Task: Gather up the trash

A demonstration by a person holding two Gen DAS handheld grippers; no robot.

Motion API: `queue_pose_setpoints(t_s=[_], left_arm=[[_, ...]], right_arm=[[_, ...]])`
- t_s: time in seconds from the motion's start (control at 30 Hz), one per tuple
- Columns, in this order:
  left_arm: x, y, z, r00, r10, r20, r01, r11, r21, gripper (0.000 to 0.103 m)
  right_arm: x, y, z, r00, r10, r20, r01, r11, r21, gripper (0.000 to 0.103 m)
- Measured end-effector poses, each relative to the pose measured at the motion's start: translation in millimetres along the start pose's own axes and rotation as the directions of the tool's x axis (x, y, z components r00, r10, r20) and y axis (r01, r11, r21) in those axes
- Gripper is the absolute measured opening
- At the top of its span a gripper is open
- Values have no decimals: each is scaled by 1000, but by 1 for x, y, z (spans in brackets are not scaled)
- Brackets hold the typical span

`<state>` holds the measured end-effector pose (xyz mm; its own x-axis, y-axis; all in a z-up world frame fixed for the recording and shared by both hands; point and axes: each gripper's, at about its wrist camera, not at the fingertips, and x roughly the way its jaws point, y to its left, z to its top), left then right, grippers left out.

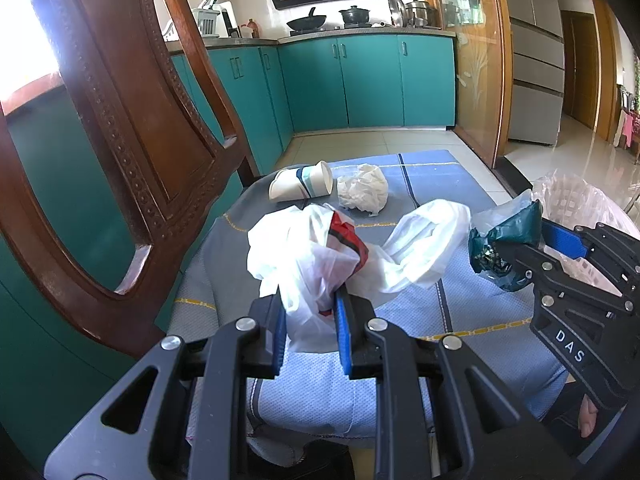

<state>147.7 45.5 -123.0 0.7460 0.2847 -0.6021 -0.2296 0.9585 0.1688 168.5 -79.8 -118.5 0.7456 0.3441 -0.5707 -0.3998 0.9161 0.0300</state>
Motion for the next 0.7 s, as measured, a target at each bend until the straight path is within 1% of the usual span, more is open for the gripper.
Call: queue_pose_setpoints(t_s=[0.7], left_arm=[[3, -3, -2, 1000, -3, -7, 3, 1000, 3, 21]], right_arm=[[-2, -1, 0, 1000, 0, 7, 0, 1000, 2, 35]])
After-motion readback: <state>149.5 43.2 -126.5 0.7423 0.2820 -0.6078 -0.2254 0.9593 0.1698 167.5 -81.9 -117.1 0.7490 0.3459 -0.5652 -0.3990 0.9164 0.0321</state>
